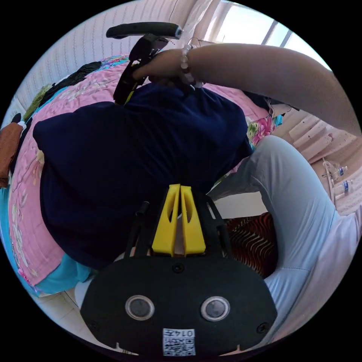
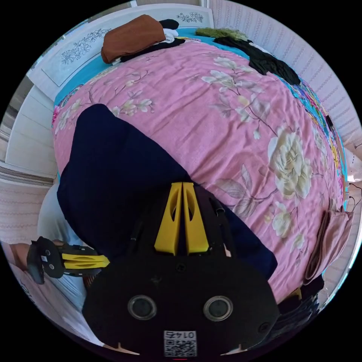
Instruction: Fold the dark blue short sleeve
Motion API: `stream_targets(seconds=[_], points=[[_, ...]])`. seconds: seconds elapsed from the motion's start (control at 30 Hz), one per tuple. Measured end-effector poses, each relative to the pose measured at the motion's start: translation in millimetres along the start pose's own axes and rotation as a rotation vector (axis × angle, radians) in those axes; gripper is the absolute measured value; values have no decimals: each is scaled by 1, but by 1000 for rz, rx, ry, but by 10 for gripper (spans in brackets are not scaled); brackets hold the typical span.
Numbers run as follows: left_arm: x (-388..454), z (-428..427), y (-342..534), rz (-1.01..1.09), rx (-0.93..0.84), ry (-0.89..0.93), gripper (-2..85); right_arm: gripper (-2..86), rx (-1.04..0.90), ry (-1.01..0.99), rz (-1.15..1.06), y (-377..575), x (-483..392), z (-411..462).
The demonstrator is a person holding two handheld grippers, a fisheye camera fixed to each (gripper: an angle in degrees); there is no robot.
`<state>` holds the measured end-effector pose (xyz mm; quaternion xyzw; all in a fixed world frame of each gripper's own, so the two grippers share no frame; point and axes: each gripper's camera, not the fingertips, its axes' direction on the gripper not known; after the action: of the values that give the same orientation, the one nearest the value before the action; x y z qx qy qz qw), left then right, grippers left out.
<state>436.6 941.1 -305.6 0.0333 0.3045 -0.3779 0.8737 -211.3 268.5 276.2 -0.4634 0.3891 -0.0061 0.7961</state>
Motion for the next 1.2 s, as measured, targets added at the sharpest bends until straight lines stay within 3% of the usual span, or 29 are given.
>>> stream_targets(seconds=[0.13,0.2,0.33,0.53,0.63,0.7,0.83,0.97,1.07,1.2], points=[[19,-23,10,56,101,-28,1,-4,108,-104,42,29,19,-26],[41,-37,15,155,206,-41,51,-1,216,-131,75,69,28,-48],[74,-37,13,255,318,-76,115,65,288,-39,287,177,46,-71],[109,-14,-5,309,318,-31,151,104,41,-146,422,247,48,-34],[120,4,-16,343,254,8,170,45,-98,-215,431,241,58,-11],[127,10,-23,379,233,19,179,13,-68,-264,412,236,61,-12],[129,12,-34,387,244,12,149,-1,105,-438,366,235,67,-38],[112,12,-48,287,223,11,17,5,210,-615,265,231,75,-58],[100,9,-51,271,230,23,-5,25,283,-563,242,230,94,-71],[94,4,-52,278,236,14,-9,172,436,-448,444,226,146,-66]])
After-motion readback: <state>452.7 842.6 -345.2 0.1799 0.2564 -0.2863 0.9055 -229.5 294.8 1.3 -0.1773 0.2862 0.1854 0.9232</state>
